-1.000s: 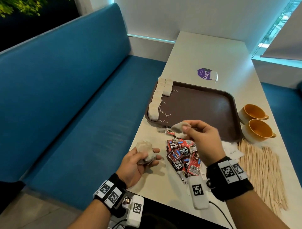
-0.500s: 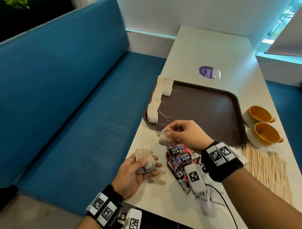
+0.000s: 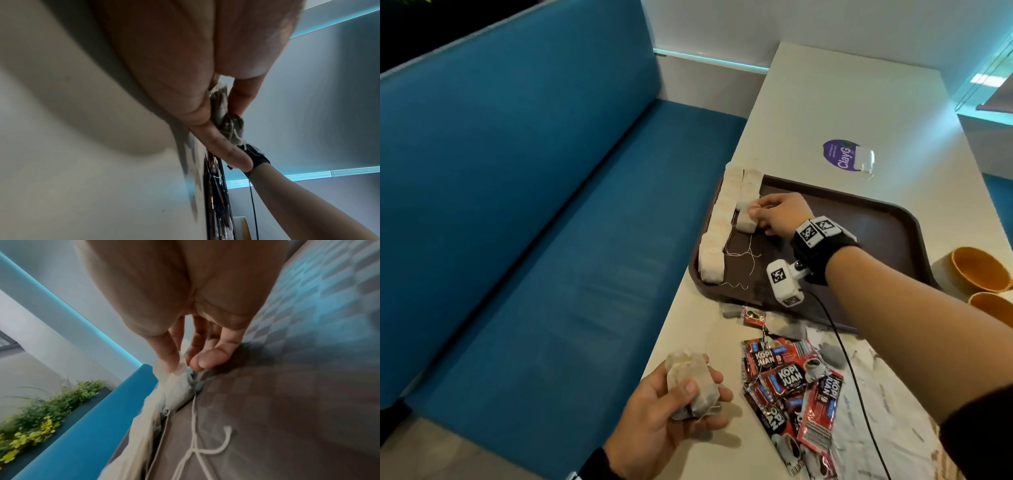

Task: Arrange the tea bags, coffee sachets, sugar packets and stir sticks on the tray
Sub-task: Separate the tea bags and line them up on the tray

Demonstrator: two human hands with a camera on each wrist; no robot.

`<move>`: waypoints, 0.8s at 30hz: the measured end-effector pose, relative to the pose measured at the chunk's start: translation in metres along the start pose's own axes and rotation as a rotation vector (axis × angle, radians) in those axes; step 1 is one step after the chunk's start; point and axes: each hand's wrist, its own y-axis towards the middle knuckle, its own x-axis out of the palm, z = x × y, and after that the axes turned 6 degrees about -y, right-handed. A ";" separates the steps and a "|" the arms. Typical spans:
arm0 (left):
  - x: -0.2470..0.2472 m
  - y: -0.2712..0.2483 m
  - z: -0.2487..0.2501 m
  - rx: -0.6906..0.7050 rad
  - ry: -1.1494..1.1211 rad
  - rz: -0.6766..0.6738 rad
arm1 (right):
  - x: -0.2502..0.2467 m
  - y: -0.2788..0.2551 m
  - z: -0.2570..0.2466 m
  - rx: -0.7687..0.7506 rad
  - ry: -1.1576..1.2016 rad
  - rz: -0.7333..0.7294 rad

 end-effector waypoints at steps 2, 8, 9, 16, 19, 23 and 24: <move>0.000 0.001 0.001 -0.004 0.020 -0.008 | 0.002 0.011 -0.003 -0.015 -0.004 0.021; 0.000 0.002 0.001 -0.015 0.004 -0.023 | 0.003 0.028 -0.010 -0.066 -0.109 0.088; -0.001 0.002 0.001 -0.015 0.002 -0.027 | 0.004 0.030 -0.009 -0.073 -0.121 0.121; -0.004 0.002 0.002 -0.030 0.008 -0.047 | 0.008 0.028 -0.004 -0.098 -0.294 0.053; -0.004 0.003 0.001 -0.017 0.018 -0.051 | 0.009 0.028 -0.003 -0.078 -0.311 0.053; -0.006 0.004 -0.002 0.012 0.004 -0.030 | 0.007 0.025 -0.007 -0.070 -0.298 0.035; -0.006 0.004 -0.003 0.022 0.008 -0.031 | 0.006 0.022 -0.008 -0.073 -0.283 0.036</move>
